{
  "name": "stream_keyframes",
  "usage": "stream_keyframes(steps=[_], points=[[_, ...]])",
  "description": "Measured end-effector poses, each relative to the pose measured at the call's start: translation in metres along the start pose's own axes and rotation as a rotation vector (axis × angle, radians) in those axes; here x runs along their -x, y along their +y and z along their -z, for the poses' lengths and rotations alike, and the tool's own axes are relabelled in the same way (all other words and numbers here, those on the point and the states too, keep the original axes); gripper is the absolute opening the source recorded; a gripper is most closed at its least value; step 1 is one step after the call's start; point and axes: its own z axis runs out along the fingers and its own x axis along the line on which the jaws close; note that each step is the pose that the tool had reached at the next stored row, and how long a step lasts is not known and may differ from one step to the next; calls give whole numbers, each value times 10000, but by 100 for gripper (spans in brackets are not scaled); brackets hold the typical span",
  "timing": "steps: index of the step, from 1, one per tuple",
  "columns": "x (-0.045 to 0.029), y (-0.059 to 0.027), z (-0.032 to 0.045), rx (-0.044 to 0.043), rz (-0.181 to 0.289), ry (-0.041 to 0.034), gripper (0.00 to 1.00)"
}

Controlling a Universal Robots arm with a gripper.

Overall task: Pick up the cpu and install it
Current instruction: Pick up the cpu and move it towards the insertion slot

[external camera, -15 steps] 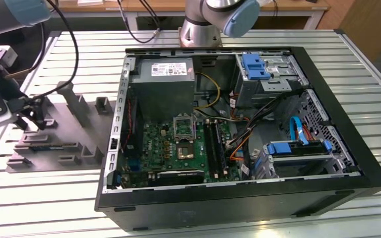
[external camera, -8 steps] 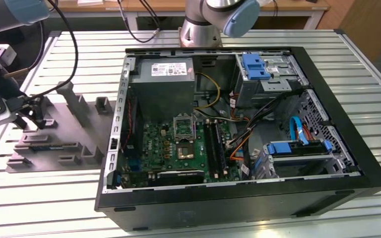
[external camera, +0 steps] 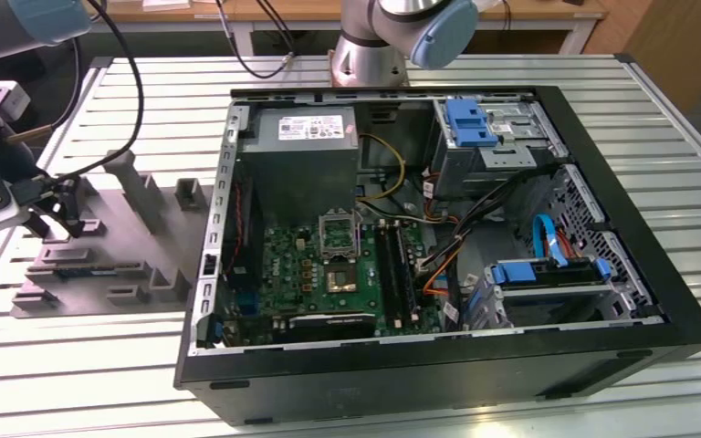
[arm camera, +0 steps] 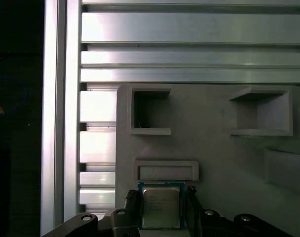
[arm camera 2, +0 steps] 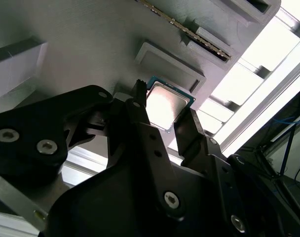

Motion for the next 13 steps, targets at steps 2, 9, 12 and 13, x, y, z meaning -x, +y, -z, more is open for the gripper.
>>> stream_keyframes(steps=[2, 9, 12, 13], points=[[0, 0, 12, -10, 0, -1, 47], [0, 1, 11, -39, 1, -2, 47], [-1, 2, 12, -51, 0, -1, 47], [0, 3, 20, -59, 0, -2, 47]])
